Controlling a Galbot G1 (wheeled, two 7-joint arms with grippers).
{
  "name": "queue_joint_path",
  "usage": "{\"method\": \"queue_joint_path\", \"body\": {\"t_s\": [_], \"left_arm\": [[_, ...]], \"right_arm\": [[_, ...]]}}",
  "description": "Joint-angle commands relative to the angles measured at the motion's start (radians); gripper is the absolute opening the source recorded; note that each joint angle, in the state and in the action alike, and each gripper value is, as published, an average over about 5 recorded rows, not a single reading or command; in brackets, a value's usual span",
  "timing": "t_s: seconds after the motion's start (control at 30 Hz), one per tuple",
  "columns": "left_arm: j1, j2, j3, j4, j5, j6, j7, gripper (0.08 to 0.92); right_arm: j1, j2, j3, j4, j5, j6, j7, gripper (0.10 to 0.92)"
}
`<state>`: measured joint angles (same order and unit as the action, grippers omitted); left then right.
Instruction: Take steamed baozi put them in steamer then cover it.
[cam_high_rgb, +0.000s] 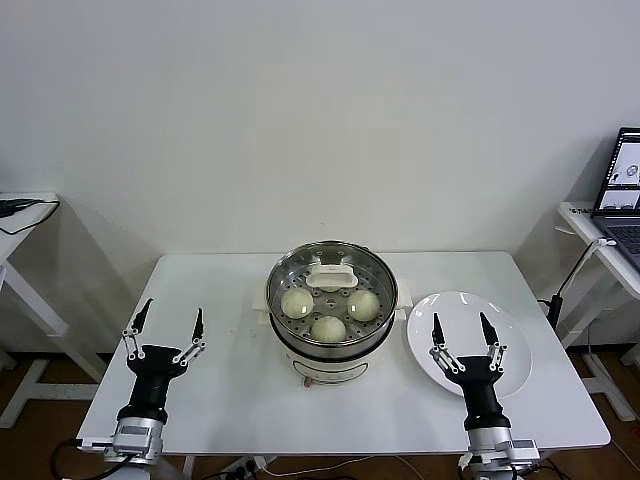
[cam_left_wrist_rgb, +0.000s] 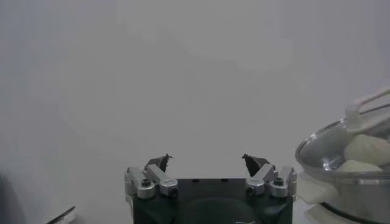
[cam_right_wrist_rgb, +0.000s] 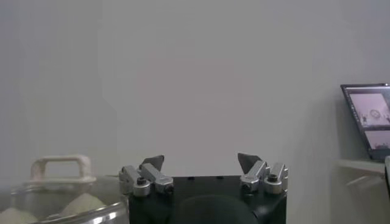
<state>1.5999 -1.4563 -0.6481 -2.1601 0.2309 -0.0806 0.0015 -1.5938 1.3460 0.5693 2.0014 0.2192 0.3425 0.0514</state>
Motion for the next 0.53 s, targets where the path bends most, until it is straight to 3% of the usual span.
{"method": "queue_joint_path", "body": {"t_s": [0.03,0.53], "left_arm": [[0.018,-0.010,-0.018,0.018,-0.045,-0.039,-0.003,0.823],[0.012,-0.012,-0.006,0.018,-0.045,-0.038,0.000,0.823]], "right_arm": [[-0.006,-0.003,0.003,0.015,-0.012,-0.013,0.005,0.823],[-0.014,-0.011,0.009,0.029,-0.014,-0.036,0.005,0.823]]}}
